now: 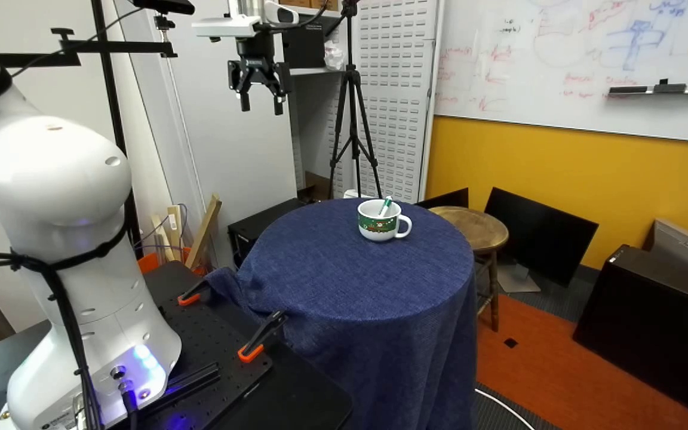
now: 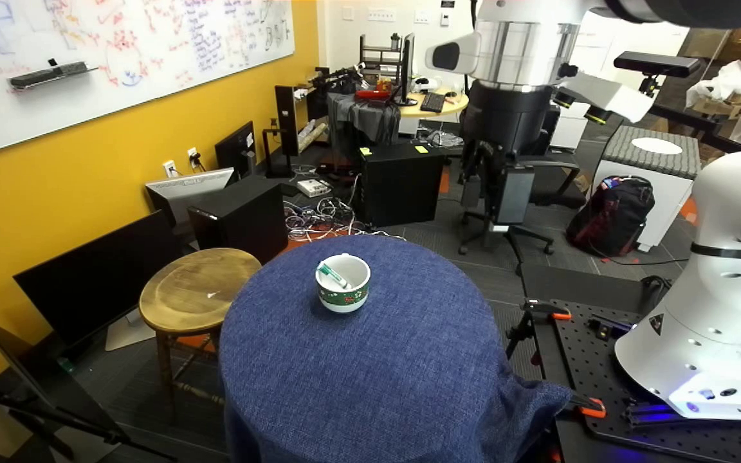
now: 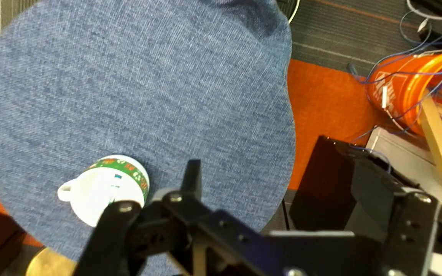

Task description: Put the marker on the table

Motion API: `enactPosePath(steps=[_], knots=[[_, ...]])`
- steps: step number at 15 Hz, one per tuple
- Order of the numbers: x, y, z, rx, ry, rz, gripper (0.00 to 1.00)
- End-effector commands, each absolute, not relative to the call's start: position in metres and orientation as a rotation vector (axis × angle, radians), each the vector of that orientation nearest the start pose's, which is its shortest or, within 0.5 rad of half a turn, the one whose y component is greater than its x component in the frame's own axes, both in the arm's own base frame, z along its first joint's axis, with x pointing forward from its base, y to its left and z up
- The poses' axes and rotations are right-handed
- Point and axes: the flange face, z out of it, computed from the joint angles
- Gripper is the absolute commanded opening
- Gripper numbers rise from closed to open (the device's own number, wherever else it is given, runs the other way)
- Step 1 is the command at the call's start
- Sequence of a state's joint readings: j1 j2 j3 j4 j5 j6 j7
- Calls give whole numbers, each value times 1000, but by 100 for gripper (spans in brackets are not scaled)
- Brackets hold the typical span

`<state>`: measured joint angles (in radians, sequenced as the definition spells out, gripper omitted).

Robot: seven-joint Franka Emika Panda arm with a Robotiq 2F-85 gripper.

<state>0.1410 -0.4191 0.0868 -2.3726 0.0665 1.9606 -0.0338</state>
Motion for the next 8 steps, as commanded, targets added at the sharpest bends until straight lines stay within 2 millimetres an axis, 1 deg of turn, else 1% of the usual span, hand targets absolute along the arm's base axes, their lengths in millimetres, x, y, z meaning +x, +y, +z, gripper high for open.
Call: enactPosePath(steps=[1,4,8], knots=[[414,85,490,-3150,-329,-199,100],[425,68,489,-3186,-303,-380,100],[437,42,476,-3203,-248,-584,100]])
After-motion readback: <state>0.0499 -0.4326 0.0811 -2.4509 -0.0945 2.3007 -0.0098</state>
